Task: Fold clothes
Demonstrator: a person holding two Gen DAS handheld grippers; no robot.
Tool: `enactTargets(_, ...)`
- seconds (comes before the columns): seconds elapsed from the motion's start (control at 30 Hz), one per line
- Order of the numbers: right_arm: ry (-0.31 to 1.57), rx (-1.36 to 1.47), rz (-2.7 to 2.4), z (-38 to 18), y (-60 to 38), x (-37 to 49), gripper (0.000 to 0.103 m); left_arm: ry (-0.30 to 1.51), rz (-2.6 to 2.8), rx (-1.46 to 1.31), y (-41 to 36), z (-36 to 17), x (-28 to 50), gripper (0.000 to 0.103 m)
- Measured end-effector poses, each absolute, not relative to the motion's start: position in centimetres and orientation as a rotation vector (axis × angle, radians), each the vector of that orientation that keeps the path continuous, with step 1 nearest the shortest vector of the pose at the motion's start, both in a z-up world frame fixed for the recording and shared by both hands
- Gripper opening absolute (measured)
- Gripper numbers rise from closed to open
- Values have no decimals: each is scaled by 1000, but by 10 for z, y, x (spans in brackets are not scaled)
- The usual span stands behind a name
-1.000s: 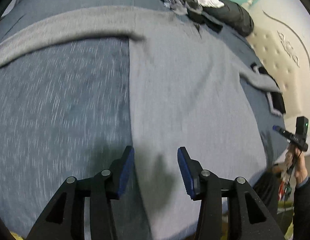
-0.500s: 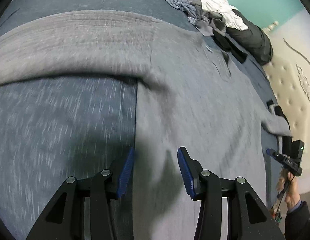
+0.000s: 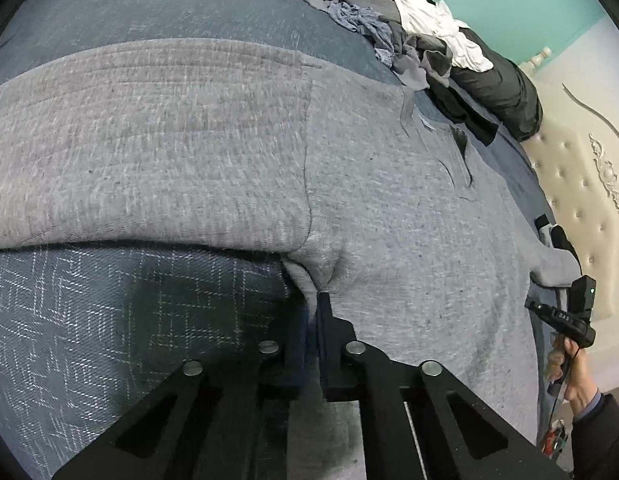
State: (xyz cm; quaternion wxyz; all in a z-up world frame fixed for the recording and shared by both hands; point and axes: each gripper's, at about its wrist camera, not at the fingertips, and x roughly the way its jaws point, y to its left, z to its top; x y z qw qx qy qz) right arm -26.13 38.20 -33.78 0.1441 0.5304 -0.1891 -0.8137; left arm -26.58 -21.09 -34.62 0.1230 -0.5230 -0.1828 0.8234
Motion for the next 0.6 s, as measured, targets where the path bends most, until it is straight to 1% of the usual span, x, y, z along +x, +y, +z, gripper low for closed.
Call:
enactTargets(0.4, -640, 1549, -2380, -344, 399, -255, 2, -546, 2412, -1504, -216, -347, -269, 3)
enactTargets(0.5, -626, 1554, -2353, -344, 395, -256, 4, -563, 2405, -1515, -216, -349, -270, 6)
enactTargets(0.57, -599, 1551, -2358, -340, 393, -255, 4, -569, 2419, -1520, -217, -348, -267, 11)
enactTargets(0.6, -598, 1542, -2359, -338, 393, -254, 4, -571, 2428, -1522, -218, -347, -266, 11)
